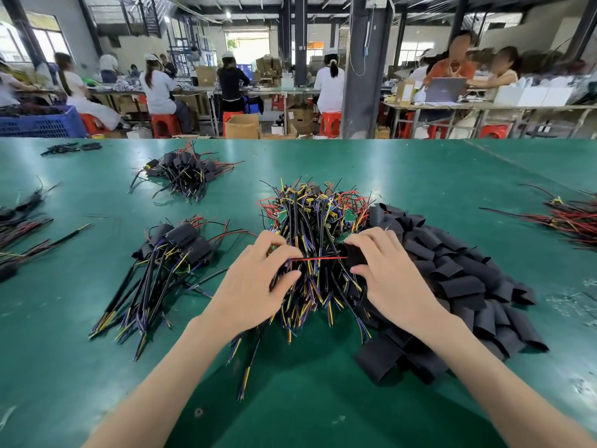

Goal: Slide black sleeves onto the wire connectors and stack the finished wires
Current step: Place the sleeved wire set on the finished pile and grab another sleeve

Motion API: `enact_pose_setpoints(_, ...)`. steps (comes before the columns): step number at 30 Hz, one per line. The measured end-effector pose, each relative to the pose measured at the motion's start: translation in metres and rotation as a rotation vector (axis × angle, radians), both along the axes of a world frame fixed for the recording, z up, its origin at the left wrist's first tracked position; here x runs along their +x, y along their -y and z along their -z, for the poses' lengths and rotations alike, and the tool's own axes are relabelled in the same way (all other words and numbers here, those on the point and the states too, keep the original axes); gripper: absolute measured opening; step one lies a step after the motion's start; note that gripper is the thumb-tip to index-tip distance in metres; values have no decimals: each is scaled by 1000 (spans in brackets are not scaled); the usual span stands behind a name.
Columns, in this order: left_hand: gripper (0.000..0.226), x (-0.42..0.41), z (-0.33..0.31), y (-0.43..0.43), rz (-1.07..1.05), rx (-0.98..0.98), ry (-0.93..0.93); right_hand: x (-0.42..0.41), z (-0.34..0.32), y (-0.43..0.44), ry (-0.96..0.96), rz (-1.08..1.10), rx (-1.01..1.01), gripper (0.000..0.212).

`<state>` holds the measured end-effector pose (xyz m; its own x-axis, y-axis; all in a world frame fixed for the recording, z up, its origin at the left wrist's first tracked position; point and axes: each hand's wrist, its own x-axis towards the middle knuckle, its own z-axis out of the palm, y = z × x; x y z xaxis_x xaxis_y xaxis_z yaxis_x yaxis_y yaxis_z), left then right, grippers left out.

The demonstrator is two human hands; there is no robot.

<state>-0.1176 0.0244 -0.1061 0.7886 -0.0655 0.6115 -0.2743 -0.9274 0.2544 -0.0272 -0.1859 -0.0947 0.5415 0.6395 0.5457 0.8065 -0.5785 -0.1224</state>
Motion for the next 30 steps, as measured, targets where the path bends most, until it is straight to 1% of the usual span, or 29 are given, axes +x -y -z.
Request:
enact_pose_setpoints(3, 40, 0, 0, 6, 77, -53, -30, -4, 0, -4, 61, 8, -39, 39)
enact_pose_setpoints(5, 44, 1, -1, 9, 86, -130, -40, -8, 0, -6, 80, -15, -45, 40)
enact_pose_setpoints(8, 38, 0, -1, 11, 65, -191, -37, -14, -2, -8, 86, -51, -32, 39)
enact_pose_setpoints(11, 28, 0, -3, 12, 86, -151, 27, -16, -2, -8, 62, -77, 0, 39)
enact_pose_setpoints(15, 25, -1, -5, 12, 82, -160, 73, -11, 0, -8, -30, -49, 66, 37)
enact_pose_setpoints(18, 26, -2, -6, 9, 81, -204, 97, -6, 1, -5, -106, 19, 167, 37)
enact_pose_setpoints(22, 29, -2, -6, 10, 83, -204, 126, -1, 1, -2, -205, 100, 294, 36)
enact_pose_setpoints(26, 30, -2, -5, 9, 90, -192, 151, 2, 2, -1, -241, 119, 358, 35)
enact_pose_setpoints(30, 41, -2, -5, 8, 88, -179, 166, 4, 3, -1, -254, 140, 400, 35)
